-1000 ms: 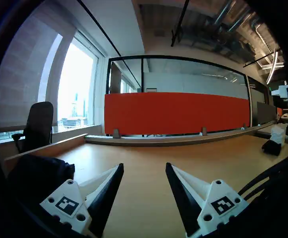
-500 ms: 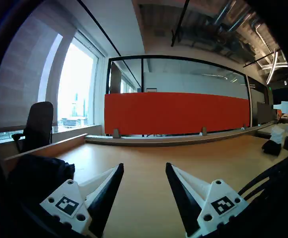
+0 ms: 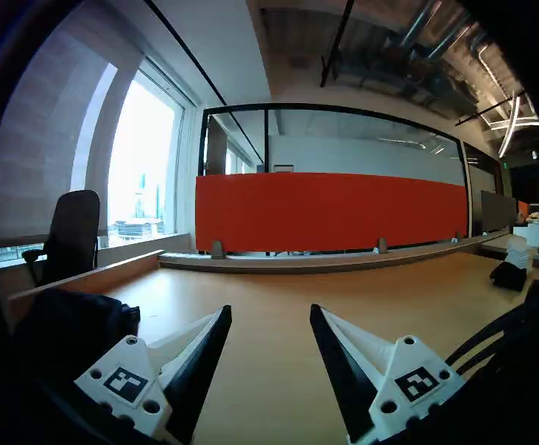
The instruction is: Fold towel
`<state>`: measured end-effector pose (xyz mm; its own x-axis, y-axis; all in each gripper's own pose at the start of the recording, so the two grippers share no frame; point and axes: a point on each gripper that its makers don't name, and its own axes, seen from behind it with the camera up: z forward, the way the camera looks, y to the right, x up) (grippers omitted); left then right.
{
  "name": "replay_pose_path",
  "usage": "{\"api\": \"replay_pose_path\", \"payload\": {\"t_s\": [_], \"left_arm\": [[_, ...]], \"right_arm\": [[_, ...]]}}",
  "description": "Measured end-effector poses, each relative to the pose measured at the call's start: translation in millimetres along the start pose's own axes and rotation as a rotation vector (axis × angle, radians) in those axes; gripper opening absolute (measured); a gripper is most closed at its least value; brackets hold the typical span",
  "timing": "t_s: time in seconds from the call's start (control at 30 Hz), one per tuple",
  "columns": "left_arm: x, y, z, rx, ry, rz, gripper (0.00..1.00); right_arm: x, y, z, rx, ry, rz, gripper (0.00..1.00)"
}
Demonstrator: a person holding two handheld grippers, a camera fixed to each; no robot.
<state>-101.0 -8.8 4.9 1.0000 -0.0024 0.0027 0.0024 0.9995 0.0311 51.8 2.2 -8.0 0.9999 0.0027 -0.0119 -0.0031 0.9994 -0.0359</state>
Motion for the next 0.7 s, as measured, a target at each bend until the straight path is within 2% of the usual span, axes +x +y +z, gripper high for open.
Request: {"api": "replay_pose_path", "payload": {"t_s": [0.3,0.4,0.7], "left_arm": [[0,0.5,0.0,0.0,0.0,0.0,0.78],[-1,0.5,0.2,0.0,0.0,0.0,0.78],[-1,0.1,0.6,0.0,0.0,0.0,0.77]], "right_arm": [[-19,5,3.0,0.006,-0.009,0.02,1.0],[-20,9,3.8,-0.01,-0.003,0.016,1.0],[-30,3,3.0,0.004,-0.007,-0.01,1.0]]}}
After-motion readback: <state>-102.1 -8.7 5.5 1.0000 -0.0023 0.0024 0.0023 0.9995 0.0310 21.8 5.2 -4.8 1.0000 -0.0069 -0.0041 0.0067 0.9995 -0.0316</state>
